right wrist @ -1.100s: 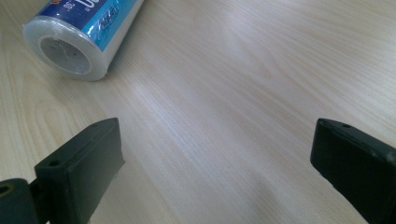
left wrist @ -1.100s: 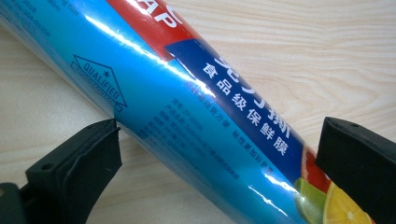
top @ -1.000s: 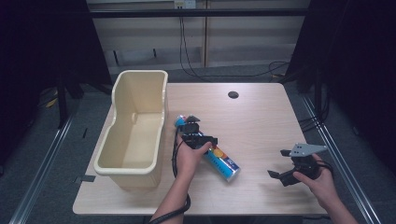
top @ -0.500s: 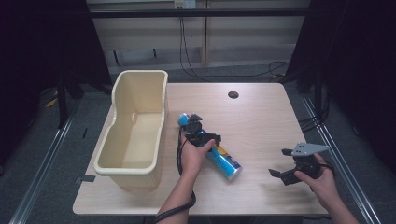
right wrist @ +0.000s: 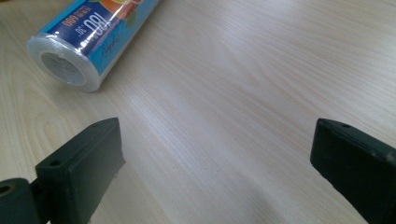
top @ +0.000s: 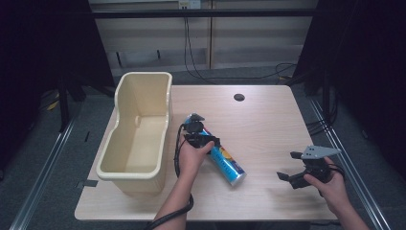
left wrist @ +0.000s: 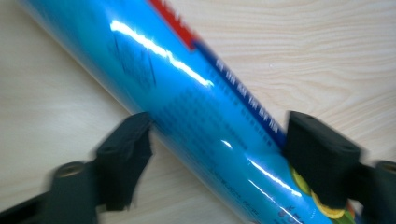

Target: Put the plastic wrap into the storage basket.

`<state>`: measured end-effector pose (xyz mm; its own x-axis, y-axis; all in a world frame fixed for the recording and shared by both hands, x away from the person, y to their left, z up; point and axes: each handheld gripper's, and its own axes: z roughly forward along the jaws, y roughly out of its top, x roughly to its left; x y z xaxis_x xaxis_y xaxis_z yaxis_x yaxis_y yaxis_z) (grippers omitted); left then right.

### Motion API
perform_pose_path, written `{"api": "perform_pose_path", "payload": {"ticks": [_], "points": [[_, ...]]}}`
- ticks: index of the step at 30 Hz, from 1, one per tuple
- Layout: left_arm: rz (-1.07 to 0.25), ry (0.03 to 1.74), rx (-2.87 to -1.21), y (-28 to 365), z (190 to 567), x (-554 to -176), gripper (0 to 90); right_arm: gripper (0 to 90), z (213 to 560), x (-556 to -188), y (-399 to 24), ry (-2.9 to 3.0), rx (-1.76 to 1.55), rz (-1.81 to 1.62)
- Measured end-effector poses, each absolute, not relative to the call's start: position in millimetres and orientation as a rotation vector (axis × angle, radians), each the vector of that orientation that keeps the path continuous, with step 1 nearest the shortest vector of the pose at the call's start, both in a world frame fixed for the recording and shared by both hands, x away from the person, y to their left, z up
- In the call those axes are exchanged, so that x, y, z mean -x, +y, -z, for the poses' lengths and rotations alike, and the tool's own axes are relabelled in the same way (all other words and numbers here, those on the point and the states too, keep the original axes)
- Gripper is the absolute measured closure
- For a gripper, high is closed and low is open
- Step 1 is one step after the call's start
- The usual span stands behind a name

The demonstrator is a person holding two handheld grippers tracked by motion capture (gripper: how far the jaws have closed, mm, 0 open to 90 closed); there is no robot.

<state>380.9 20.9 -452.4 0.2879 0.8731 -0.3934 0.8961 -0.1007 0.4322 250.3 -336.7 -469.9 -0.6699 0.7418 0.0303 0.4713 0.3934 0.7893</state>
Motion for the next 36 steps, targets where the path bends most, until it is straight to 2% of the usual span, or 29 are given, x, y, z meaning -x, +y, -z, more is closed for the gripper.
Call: {"api": "perform_pose_path", "payload": {"ticks": [4,16,21,27,30,31,36], "points": [[0.086,1.634,-1.916,16,458,-385,13.9,2.2,471,-251,-340,2.328,-1.067,-1.169],[0.160,1.728,-1.896,-4,468,-395,6.0,2.3,470,-250,-341,2.318,-1.066,-1.170],[0.182,1.730,-1.954,-5,467,-399,6.0,2.2,470,-250,-344,2.311,-1.077,-1.169],[0.196,1.719,-1.946,-5,469,-399,6.1,2.4,470,-252,-345,2.304,-1.089,-1.168],[0.214,1.712,-2.024,-10,475,-399,8.9,2.4,469,-251,-344,2.299,-1.078,-1.177],[0.128,1.710,-2.104,-18,476,-396,9.6,2.4,468,-251,-344,2.298,-1.077,-1.175],[0.175,1.669,-2.174,-12,474,-394,13.6,2.4,469,-250,-347,2.300,-1.080,-1.185]]}}
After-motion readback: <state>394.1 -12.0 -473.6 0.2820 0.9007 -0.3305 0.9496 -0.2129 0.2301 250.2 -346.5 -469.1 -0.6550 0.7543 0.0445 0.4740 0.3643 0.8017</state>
